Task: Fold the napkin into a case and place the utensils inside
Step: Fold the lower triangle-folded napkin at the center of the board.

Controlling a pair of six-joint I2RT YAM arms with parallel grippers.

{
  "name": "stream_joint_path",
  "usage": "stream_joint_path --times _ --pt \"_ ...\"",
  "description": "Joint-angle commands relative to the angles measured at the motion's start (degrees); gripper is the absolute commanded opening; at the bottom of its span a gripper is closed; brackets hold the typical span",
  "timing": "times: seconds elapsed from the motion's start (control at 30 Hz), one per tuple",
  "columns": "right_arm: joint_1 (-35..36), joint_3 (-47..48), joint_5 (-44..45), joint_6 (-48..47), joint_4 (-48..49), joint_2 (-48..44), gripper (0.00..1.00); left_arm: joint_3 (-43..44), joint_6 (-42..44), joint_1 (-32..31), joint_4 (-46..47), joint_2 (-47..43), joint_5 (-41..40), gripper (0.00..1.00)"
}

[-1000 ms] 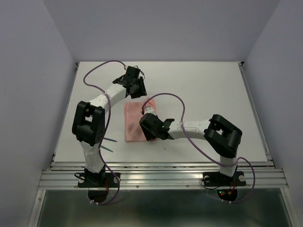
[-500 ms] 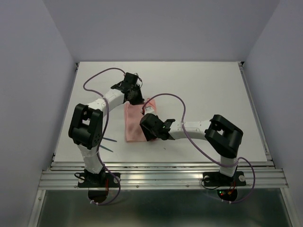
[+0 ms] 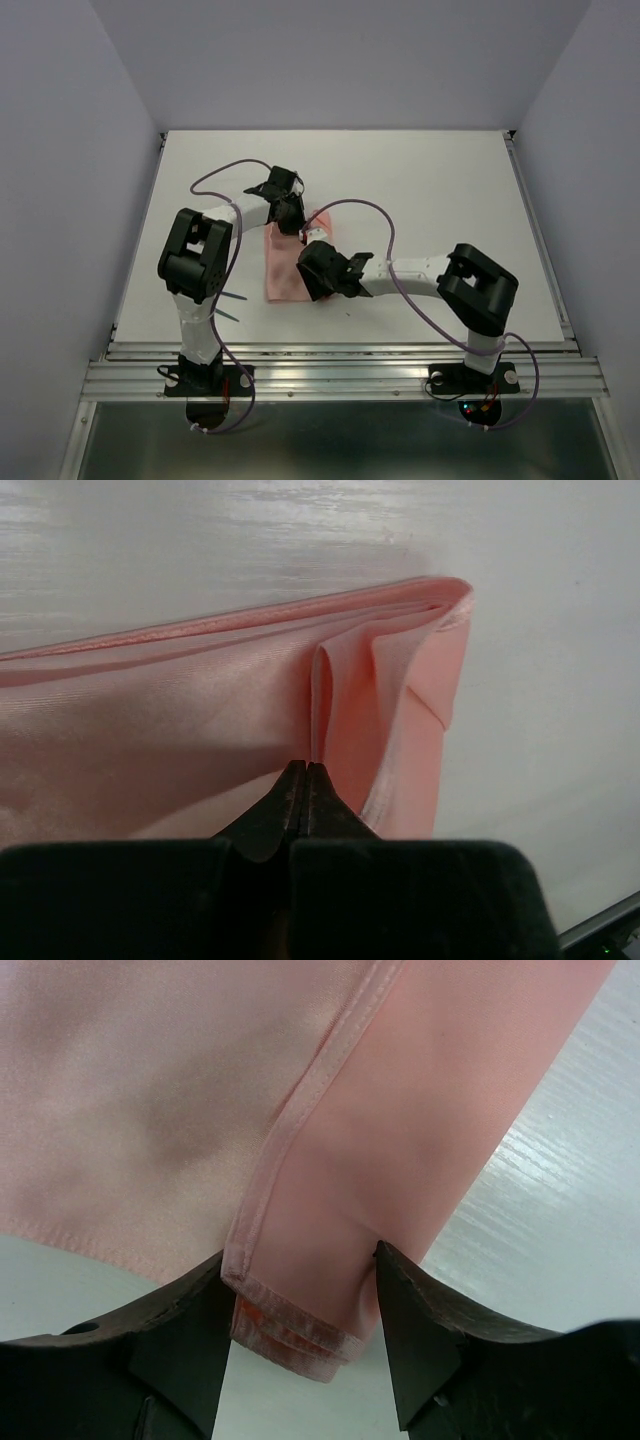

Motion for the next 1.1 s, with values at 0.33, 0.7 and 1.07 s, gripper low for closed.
stream_joint_path --times 0.33,0.7,1.07 --pt "0.57 -0.28 1.05 -0.81 -2.03 -13.35 0.8 -0.75 0.36 -0.18 0.98 4.02 -1.52 0.0" --pt "-6.27 -5.2 -3.86 6.92 2.53 -16.88 0.2 -0.22 0.45 -0.18 0.72 4.02 -1.25 0.0" --pt "-7.6 -6.96 -17.4 5.97 6.67 -10.46 0.04 0.75 0.54 -0.27 0.37 4.55 -0.81 0.0"
